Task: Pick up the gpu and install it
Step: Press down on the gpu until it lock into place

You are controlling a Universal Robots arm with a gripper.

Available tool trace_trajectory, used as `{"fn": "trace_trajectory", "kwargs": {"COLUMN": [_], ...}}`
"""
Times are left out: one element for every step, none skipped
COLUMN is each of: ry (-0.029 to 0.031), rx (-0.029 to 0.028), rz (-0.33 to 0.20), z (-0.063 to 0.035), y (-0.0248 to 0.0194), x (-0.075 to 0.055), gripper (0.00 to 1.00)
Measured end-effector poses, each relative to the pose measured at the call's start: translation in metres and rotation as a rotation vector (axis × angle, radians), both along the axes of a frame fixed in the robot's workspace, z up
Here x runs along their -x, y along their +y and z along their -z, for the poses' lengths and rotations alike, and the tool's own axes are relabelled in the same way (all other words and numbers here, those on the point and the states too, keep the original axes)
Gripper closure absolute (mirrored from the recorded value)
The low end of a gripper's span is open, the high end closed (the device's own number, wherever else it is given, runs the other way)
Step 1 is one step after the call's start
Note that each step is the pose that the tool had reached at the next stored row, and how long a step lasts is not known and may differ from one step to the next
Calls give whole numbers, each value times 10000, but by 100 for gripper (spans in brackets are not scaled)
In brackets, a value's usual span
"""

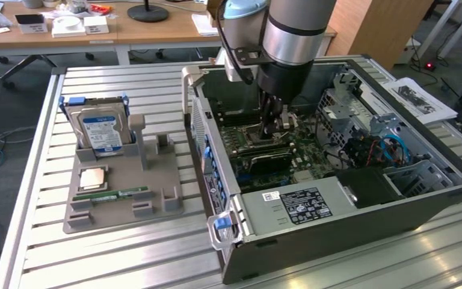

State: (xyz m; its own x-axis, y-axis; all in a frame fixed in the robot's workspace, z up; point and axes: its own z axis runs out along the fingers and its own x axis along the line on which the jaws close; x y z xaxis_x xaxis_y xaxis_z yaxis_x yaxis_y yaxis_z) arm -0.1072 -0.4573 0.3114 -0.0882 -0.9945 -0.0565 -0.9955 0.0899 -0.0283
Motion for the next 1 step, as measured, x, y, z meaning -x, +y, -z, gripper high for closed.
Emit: {"fn": "trace_trajectory", "kwargs": {"ry": [0], "rx": [-1], "rz": [0], "z": [0], "y": [0], "x": [0], "gripper": [89]}}
